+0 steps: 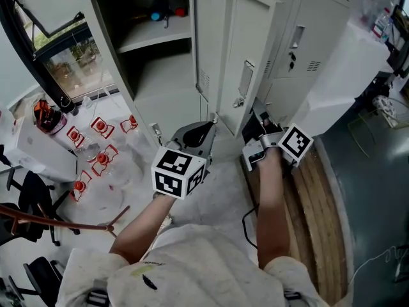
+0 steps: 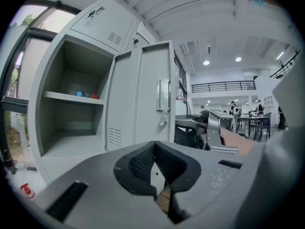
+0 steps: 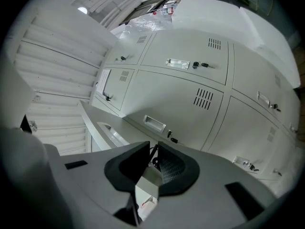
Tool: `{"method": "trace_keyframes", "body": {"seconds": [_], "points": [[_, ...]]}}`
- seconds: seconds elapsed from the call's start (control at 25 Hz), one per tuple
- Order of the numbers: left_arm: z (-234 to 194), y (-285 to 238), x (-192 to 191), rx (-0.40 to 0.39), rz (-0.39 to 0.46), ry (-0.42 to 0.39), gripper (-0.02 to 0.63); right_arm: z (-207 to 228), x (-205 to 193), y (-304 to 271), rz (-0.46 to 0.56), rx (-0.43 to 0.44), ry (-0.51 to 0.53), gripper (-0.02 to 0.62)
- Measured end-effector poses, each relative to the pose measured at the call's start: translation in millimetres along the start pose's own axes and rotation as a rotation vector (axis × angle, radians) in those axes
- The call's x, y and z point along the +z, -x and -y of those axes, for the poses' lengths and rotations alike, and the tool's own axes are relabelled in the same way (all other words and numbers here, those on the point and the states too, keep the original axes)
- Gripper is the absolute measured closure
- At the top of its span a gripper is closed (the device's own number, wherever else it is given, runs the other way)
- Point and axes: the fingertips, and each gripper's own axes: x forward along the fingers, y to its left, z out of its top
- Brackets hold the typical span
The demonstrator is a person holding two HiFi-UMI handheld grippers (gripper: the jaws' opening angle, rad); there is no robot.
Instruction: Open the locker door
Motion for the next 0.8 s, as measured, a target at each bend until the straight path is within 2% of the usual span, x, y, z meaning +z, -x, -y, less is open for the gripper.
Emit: {"method": "trace_keyframes", "body": {"seconds": [0.28,0.44,0.8], "points": [[0,2,-3,-0.015,0.000,0.006,0.601,6,17,12,0.078,-0.080,0.059,0.561],[2,1,-4,-0.034,-0.003,0.011,0.601,-1,25,23,0.114,-0.095,0.094,0.563],[9,-2,-8,-0.091,-0.011,0.029,0.601,-39,9,42,0.119,-0.123,0.251,0.565]]}}
